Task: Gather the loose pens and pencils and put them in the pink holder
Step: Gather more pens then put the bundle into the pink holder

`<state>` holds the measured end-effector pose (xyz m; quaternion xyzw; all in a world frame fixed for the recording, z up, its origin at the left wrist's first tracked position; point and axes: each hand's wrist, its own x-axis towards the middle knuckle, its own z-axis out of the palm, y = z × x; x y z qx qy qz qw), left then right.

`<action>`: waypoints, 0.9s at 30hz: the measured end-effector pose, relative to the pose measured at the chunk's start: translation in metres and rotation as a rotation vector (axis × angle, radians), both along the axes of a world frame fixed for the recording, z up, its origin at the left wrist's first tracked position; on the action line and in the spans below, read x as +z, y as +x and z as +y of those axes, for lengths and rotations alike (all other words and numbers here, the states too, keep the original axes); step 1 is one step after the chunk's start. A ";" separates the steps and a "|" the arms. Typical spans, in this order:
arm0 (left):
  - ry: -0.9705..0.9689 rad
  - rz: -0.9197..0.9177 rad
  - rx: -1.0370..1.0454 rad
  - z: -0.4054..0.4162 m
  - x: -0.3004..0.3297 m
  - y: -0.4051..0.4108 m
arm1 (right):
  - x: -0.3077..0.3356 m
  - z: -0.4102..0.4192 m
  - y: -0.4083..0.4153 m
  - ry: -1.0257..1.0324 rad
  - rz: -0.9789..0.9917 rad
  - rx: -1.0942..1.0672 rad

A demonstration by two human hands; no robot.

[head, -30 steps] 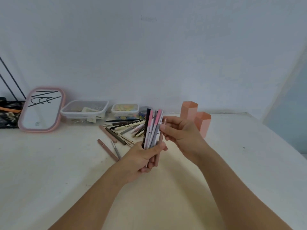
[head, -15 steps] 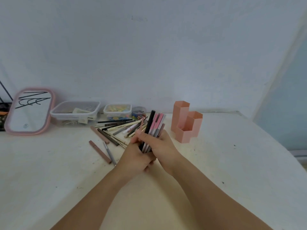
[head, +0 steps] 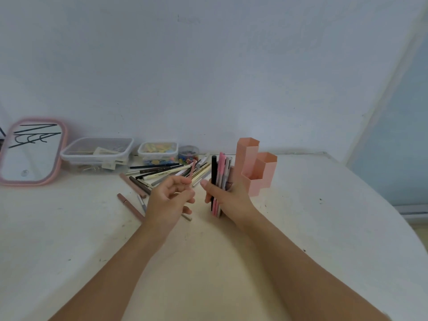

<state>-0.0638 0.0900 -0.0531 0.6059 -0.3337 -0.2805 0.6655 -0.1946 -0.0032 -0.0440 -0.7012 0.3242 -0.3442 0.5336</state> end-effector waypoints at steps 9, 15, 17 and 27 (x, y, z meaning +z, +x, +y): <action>-0.029 -0.017 -0.025 -0.001 -0.004 -0.001 | 0.041 -0.059 -0.062 -0.317 0.232 -0.468; -0.073 0.005 -0.054 0.000 -0.001 -0.005 | 0.028 -0.061 -0.059 -0.259 0.281 -0.366; -0.077 -0.019 -0.040 -0.001 -0.001 -0.005 | 0.034 -0.052 -0.057 -0.243 0.271 -0.274; 0.008 -0.175 -0.148 -0.003 -0.005 -0.013 | 0.075 -0.035 -0.067 0.222 -0.561 -0.049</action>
